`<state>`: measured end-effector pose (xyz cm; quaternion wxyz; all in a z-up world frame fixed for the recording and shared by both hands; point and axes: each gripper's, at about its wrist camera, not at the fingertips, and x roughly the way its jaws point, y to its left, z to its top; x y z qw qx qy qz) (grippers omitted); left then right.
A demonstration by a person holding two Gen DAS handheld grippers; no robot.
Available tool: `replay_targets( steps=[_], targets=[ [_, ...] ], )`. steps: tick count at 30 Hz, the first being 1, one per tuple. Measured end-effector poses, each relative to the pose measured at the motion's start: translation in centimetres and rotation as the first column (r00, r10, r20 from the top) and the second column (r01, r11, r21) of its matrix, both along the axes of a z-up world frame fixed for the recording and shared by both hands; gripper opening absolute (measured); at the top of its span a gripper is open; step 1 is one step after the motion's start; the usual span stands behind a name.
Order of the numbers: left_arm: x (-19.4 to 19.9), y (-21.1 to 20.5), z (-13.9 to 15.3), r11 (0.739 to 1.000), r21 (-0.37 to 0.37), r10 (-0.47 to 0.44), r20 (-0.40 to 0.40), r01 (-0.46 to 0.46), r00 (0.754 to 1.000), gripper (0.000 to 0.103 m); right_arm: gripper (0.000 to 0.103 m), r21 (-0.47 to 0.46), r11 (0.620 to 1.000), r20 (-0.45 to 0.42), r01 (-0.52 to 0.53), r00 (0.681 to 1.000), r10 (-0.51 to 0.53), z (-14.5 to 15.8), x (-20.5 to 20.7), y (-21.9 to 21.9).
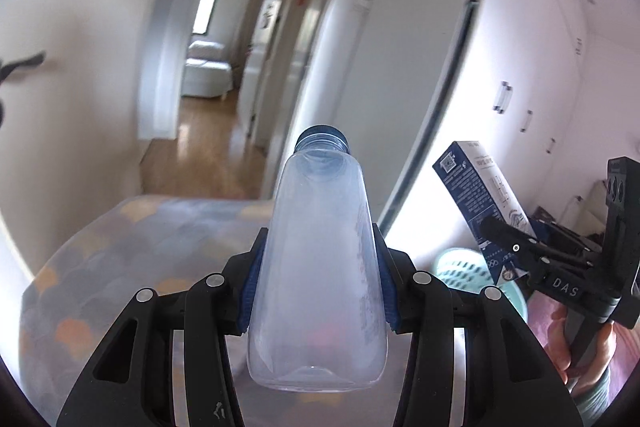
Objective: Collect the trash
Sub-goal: 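Carry the bottle and carton over the teal basket and open both tools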
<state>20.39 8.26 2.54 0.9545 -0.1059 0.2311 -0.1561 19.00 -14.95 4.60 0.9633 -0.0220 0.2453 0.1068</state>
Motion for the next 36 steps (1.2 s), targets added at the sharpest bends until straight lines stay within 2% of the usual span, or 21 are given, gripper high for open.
replay_targets(
  steps=[7,13,17,25,34,36],
  targets=[
    [0.2,-9.0,1.4,0.993,0.046,-0.111,0.047,0.109,0.993,0.045,0.052,0.051,0.984,-0.008,0.174,0.985,-0.173,-0.1,-1.2,-8.0],
    [2.1,-16.2,0.4,0.975,0.063,-0.214,0.024,0.212,0.976,0.045,0.052,0.105,0.948,-0.058,0.302,0.953,-0.297,-1.5,-1.5,-15.2],
    [3.9,-20.8,-1.4,0.957,0.084,-0.276,-0.021,0.276,0.961,0.045,0.052,0.137,0.920,-0.109,0.367,0.929,-0.355,-2.8,-1.5,-19.3],
    [8.0,-28.0,-6.7,0.919,0.104,-0.363,-0.157,0.381,0.918,0.045,0.052,0.150,0.876,-0.205,0.458,0.881,-0.426,-6.0,0.2,-23.4],
    [10.7,-31.6,-10.9,0.901,0.096,-0.387,-0.262,0.423,0.884,0.046,0.052,0.126,0.851,-0.295,0.510,0.838,-0.459,-9.4,1.9,-25.3],
    [11.1,-31.8,-11.2,0.900,0.096,-0.389,-0.266,0.425,0.882,0.050,0.053,0.125,0.848,-0.307,0.515,0.833,-0.461,-9.6,2.5,-25.3]
  ],
)
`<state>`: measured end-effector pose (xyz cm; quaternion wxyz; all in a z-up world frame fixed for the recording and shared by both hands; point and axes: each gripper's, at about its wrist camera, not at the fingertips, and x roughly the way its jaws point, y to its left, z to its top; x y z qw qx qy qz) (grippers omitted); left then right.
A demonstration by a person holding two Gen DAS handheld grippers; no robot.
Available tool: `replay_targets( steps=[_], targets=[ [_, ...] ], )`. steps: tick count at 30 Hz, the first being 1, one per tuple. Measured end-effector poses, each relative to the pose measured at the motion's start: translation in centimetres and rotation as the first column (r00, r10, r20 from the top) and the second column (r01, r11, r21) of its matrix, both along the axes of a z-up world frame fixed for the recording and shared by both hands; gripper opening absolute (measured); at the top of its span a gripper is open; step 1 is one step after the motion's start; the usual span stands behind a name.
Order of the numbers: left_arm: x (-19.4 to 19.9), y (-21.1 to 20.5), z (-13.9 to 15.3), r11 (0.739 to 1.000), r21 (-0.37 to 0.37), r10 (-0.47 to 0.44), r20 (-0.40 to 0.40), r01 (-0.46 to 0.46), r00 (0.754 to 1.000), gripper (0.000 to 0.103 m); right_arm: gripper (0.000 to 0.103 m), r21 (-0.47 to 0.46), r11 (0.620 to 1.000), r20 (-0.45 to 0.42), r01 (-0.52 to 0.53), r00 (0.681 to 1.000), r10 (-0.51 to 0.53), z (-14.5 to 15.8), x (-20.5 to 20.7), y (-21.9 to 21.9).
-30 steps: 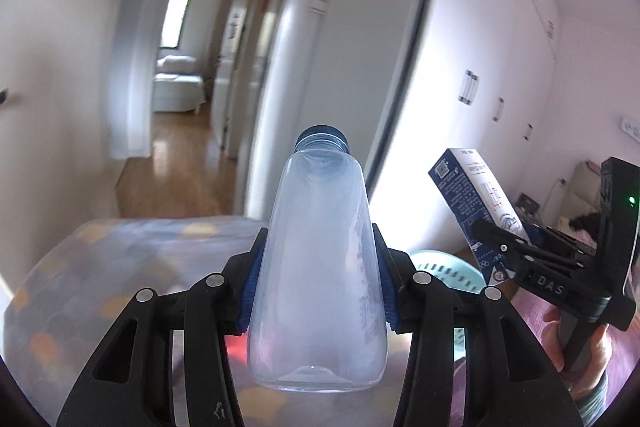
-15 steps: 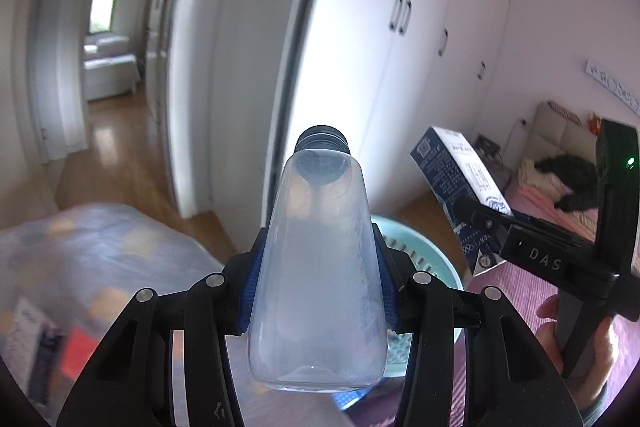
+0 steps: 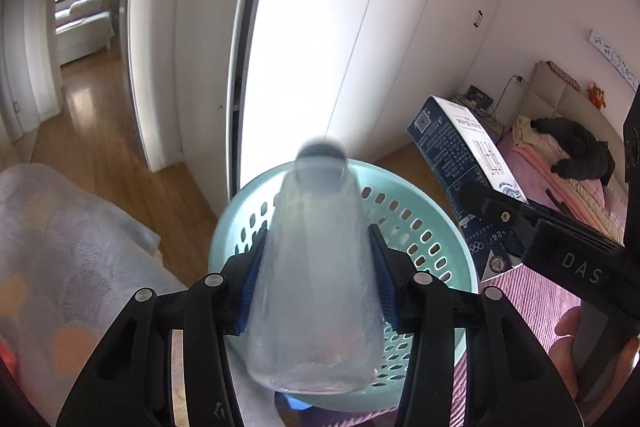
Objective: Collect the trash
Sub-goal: 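Carry the bottle and carton over the teal basket and open both tools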
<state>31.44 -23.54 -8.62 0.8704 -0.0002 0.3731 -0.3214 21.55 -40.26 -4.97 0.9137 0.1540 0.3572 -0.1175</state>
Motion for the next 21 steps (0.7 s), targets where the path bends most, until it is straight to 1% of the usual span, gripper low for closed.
replay_targets(
  steps=[1,2,3,4,7,11,17,21],
  targets=[
    [0.1,0.2,-0.1,1.000,-0.003,0.006,0.001,-0.006,1.000,0.060,0.054,0.002,1.000,-0.008,0.001,1.000,-0.001,-0.2,0.3,-0.1],
    [0.0,0.3,0.0,1.000,-0.008,0.012,0.004,-0.012,1.000,0.068,0.054,0.004,1.000,-0.016,0.000,1.000,0.000,-0.4,0.6,-0.1],
    [-0.1,0.6,0.1,1.000,-0.012,0.016,0.009,-0.016,1.000,0.069,0.054,0.010,1.000,-0.023,-0.003,1.000,0.003,-0.6,0.8,-0.1],
    [-0.3,0.8,0.2,1.000,-0.014,0.016,0.013,-0.016,1.000,0.069,0.056,0.013,1.000,-0.025,-0.004,1.000,0.004,-0.8,0.9,-0.2],
    [-0.9,1.5,0.6,1.000,-0.010,0.019,0.028,-0.019,0.999,0.069,0.056,0.011,1.000,-0.027,-0.002,1.000,0.003,-0.8,0.9,0.2],
    [-2.0,3.5,1.6,0.999,-0.038,0.035,0.040,-0.033,0.999,0.069,0.057,0.011,1.000,-0.018,-0.009,1.000,0.009,-0.5,0.3,1.0],
    [-4.1,7.3,4.1,0.994,-0.073,0.085,0.093,-0.079,0.992,0.069,0.057,-0.007,0.999,0.029,-0.054,0.998,0.054,1.5,-1.3,3.6],
    [-6.0,11.3,6.3,0.987,-0.083,0.150,0.150,-0.139,0.977,0.069,0.057,-0.030,0.994,0.082,-0.109,0.990,0.111,3.5,-2.3,6.5]
  ],
)
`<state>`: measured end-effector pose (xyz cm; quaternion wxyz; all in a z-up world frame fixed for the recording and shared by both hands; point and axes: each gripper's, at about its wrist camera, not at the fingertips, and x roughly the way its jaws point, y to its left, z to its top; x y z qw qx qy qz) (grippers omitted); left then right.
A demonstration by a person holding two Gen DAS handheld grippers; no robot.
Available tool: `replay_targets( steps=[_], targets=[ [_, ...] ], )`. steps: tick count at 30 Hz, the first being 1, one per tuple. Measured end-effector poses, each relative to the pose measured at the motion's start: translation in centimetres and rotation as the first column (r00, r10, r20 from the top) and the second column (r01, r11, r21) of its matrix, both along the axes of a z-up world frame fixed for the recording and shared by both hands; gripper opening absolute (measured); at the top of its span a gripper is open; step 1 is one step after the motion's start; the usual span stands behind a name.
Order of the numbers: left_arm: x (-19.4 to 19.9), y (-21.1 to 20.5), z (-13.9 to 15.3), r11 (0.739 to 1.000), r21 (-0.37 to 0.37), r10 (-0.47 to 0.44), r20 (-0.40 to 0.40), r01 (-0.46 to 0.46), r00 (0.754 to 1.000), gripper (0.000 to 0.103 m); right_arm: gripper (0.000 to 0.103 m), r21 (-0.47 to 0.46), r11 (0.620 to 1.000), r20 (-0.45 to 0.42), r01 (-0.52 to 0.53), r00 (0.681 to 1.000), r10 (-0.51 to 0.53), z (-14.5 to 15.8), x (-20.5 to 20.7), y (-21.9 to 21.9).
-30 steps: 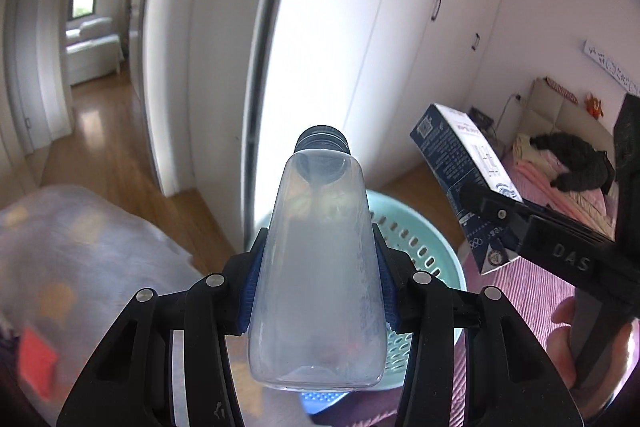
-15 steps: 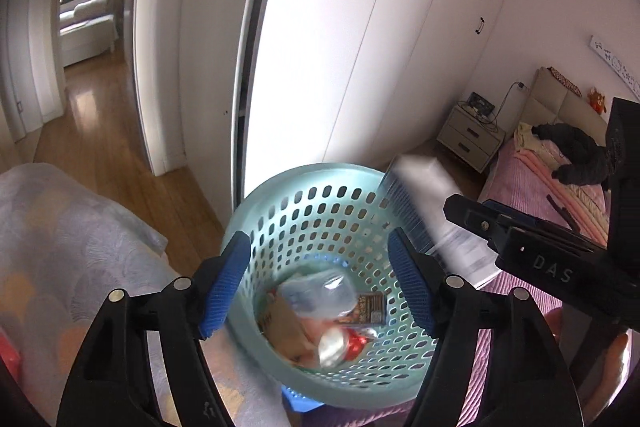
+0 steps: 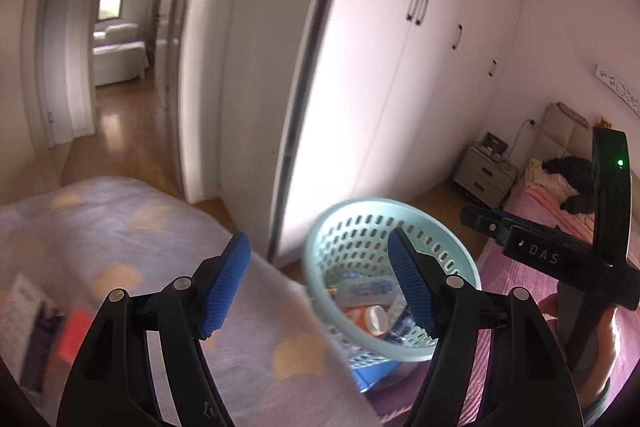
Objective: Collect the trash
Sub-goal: 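Grasp the second white milk carton with the left tool while the right tool grasps the red packet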
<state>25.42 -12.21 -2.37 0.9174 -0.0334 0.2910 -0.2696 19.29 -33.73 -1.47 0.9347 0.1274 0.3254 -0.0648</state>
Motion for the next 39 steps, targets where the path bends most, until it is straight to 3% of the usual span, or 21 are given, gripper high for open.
replay_targets(
  steps=[4,8,14,19,23,29,34,37,39],
  targets=[
    [-1.4,5.2,1.5,0.996,-0.014,0.091,0.029,-0.091,0.995,0.074,0.057,0.000,0.997,0.043,-0.072,0.997,0.071,1.2,-0.6,3.4],
    [-2.5,11.3,2.0,0.976,-0.008,0.216,0.048,-0.216,0.975,0.082,0.057,0.010,0.990,0.074,-0.143,0.987,0.142,1.3,-0.7,7.8],
    [-2.3,19.4,0.2,0.937,0.025,0.349,-0.006,-0.349,0.937,0.087,0.057,0.023,0.962,0.046,-0.272,0.961,0.271,-0.8,0.4,14.5],
    [-1.3,22.8,-2.4,0.915,0.102,0.397,-0.055,-0.390,0.916,0.089,0.057,0.000,0.933,0.005,-0.360,0.933,0.360,-2.3,1.8,20.0],
    [-0.9,24.5,-5.1,0.920,0.126,0.384,-0.113,-0.371,0.916,0.089,0.056,-0.026,0.915,-0.021,-0.403,0.915,0.403,-3.8,2.4,23.3],
    [0.1,24.8,-7.2,0.945,0.071,0.328,-0.184,-0.320,0.927,0.089,0.056,-0.019,0.894,-0.067,-0.448,0.893,0.446,-5.4,2.8,25.8],
    [0.6,23.8,-8.0,0.946,0.121,0.319,-0.197,-0.300,0.927,0.080,0.056,0.012,0.878,-0.100,-0.478,0.873,0.477,-6.4,3.4,27.4],
    [0.8,23.7,-8.8,0.945,0.145,0.321,-0.218,-0.294,0.922,0.060,0.056,0.049,0.874,-0.119,-0.483,0.866,0.486,-6.8,4.0,28.0],
    [0.8,24.1,-8.9,0.936,0.146,0.345,-0.211,-0.320,0.914,0.056,0.056,0.076,0.870,-0.134,-0.487,0.860,0.493,-7.3,4.4,28.4]
  ],
)
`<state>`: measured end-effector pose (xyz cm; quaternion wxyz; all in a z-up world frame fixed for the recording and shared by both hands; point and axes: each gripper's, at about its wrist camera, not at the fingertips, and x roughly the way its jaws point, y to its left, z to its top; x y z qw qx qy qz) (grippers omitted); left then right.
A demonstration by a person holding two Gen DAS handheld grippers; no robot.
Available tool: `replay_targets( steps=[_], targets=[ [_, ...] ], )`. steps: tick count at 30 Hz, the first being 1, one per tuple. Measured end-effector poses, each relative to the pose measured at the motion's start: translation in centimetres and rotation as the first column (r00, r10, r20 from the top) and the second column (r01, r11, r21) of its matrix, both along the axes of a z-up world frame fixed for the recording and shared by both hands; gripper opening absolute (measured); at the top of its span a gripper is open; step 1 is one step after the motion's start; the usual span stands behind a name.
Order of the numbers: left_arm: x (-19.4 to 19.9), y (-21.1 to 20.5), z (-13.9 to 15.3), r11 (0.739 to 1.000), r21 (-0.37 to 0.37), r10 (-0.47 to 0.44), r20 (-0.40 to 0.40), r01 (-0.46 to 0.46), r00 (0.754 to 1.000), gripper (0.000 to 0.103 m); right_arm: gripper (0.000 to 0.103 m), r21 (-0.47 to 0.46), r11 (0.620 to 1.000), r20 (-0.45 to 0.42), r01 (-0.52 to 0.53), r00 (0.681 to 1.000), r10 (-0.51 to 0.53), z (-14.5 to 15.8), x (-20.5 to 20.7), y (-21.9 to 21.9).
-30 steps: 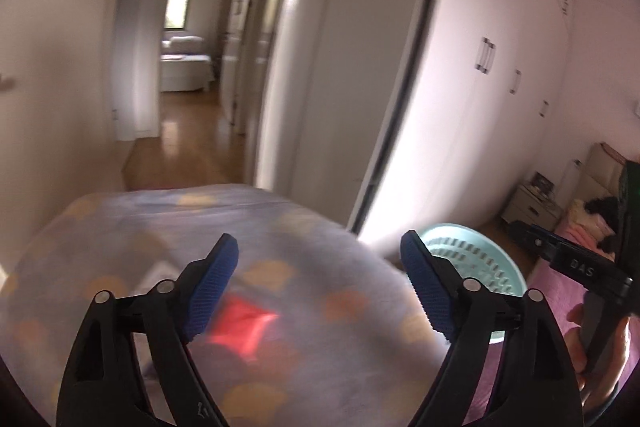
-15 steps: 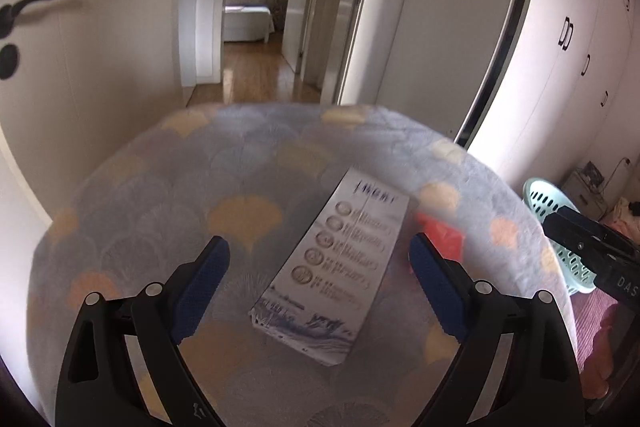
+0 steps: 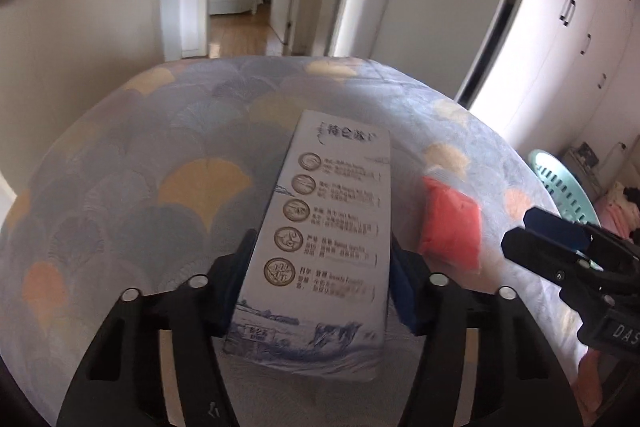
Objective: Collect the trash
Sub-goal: 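Grasp the second white milk carton with the left tool while the right tool grasps the red packet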
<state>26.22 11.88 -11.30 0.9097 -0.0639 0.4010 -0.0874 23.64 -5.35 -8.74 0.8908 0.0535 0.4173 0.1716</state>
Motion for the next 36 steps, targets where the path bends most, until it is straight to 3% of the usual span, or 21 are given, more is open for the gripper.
replay_targets(
  steps=[7,14,22,24,26,29,36],
  targets=[
    [-1.0,3.6,0.0,0.985,-0.128,0.114,0.005,-0.112,0.994,0.055,0.058,0.033,0.999,-0.117,-0.012,0.993,0.016,-2.0,2.3,1.5],
    [-1.8,5.0,0.0,0.966,-0.226,0.130,0.001,-0.126,0.992,0.055,0.068,-0.043,0.999,-0.067,0.004,0.998,-0.007,-2.4,4.0,4.4],
    [-1.9,3.5,0.4,0.979,-0.160,0.128,0.018,-0.123,0.992,0.055,0.067,-0.121,0.992,-0.024,0.036,0.999,-0.039,-2.6,3.7,5.1],
    [-1.8,3.1,0.6,0.982,-0.148,0.121,0.024,-0.116,0.992,0.055,0.058,-0.136,0.990,-0.019,0.049,0.998,-0.052,-2.6,3.7,5.0],
    [-1.8,3.3,0.6,0.979,-0.181,0.100,0.021,-0.095,0.995,0.055,0.036,-0.146,0.988,-0.013,0.052,0.998,-0.055,-2.6,3.6,4.8],
    [-1.5,3.0,0.4,0.975,-0.208,0.076,0.015,-0.071,0.997,0.055,0.035,-0.139,0.990,-0.011,0.031,0.999,-0.033,-2.4,3.1,4.4],
    [-2.6,-0.3,2.1,0.993,-0.112,-0.034,0.118,0.047,0.992,0.055,0.035,-0.089,0.995,0.021,0.033,0.999,-0.031,-1.2,1.1,1.4]
  ],
)
